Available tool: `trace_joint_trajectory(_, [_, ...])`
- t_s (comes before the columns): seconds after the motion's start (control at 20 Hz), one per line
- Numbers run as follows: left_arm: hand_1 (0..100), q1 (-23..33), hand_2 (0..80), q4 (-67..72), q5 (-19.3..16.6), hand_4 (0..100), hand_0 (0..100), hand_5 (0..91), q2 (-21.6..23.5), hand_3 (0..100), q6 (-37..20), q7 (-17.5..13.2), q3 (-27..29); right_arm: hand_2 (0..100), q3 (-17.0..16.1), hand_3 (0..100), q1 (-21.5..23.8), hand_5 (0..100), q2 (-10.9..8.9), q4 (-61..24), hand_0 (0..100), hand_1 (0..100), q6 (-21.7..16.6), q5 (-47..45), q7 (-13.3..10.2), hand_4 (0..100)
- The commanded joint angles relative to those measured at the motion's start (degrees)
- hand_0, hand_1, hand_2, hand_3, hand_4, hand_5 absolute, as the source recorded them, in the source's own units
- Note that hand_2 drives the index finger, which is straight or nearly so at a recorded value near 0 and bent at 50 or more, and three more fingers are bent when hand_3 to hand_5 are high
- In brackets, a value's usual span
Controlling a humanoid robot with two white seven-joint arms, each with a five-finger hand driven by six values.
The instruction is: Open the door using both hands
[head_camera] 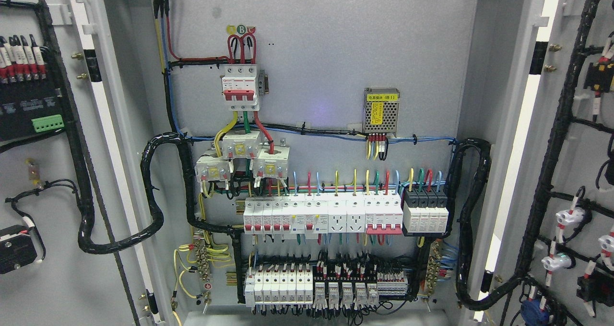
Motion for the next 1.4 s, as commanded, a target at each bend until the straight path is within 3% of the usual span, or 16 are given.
trace_joint_trajectory(0.0, [0,-3.29,0.0,5.73,-0.01,3,0,0.0,1.09,0,1.2,-0.04,0.8,0,-0.71,0,0.3,0,0.1,0.34,11,0,-4.42,-0.73,-0.04,0])
trace_joint_trajectory(0.45, [0,-8.83,0.0,11.45,-0.36,3,0,0.0,2.41,0,3.22,-0.04,0.18,0,-0.71,0,0.3,0,-0.16,1.13,11,0,-4.25,-0.82,-0.04,0])
trace_joint_trajectory(1.35, [0,-8.75,0.0,11.54,-0.19,3,0,0.0,2.67,0,2.96,-0.04,-0.17,0,-0.27,0,0.39,0,-0.77,-0.02,11,0,-4.95,-1.7,0.13,0])
